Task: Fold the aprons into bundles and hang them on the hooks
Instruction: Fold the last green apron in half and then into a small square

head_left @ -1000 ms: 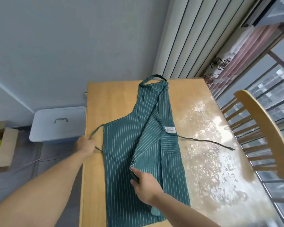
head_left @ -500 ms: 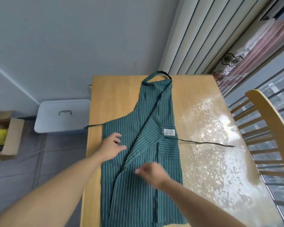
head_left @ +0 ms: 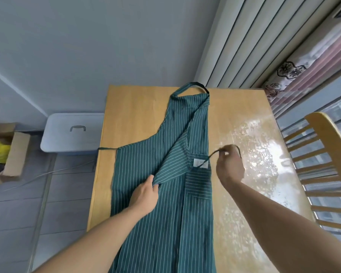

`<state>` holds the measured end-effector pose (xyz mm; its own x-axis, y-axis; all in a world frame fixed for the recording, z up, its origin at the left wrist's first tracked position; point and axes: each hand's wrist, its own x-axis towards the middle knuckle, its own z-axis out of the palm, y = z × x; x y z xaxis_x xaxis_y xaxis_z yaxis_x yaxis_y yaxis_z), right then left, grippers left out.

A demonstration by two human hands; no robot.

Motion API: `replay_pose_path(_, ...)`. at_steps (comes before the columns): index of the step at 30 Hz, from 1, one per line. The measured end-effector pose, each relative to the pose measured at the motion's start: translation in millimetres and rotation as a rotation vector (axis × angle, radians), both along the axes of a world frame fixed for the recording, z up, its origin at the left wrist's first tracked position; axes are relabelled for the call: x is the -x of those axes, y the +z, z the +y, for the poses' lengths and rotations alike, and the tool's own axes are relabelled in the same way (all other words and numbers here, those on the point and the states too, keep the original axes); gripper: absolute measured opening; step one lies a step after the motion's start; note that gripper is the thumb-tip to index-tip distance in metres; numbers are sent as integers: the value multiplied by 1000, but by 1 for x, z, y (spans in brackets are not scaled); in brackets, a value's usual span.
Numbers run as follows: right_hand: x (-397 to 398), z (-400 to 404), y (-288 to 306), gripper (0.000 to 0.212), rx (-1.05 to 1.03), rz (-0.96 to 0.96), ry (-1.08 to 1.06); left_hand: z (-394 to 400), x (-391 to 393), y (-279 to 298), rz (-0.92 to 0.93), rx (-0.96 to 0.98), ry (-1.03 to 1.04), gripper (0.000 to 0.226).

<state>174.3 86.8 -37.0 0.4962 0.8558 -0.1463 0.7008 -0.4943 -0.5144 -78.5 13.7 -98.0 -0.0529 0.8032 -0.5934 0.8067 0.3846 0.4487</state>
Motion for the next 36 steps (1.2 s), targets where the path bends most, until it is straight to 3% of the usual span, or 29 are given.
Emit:
replay_pose_path(4, 104, 65, 51, 14, -322, 60, 366, 12, 2, 5, -124, 71, 218, 57)
replay_pose_path(6, 159, 81, 72, 34, -349, 97, 629, 12, 6, 10, -233, 115, 362, 56)
replay_pose_path(9, 218, 70, 80, 80, -89, 97, 1070, 9, 14, 15, -433, 216, 607, 51)
replay_pose_path(11, 219, 51, 61, 89, 21, 53, 1147, 7, 22, 13, -474, 244, 717, 60)
replay_pose_path(13, 187, 24, 32, 82, 42, 84, 961, 3, 29, 11, -524, 253, 747, 55)
replay_pose_path(15, 137, -13, 1, 72, 54, 97, 639, -3, 36, 12, -516, 260, 697, 51)
replay_pose_path(18, 60, -79, -38, 75, 109, 79, 168, -14, 43, 18, -481, 313, 542, 78)
replay_pose_path(21, 19, -135, -56, 87, 221, 188, -102, -24, 48, 21, -393, 393, 335, 97)
replay_pose_path(25, 13, -168, -62, 63, 314, 108, -26, -31, 50, 27, -337, 362, 295, 82)
replay_pose_path(30, 28, -173, -47, 47, 432, 274, 30, -46, 47, 39, -332, 259, 409, 67)
replay_pose_path(32, 25, -177, -43, 52, 488, 289, 46, -53, 50, 38, -413, 293, 500, 67)
replay_pose_path(36, 19, -185, -40, 67, 586, 307, 46, -59, 52, 59, -779, 425, 949, 49)
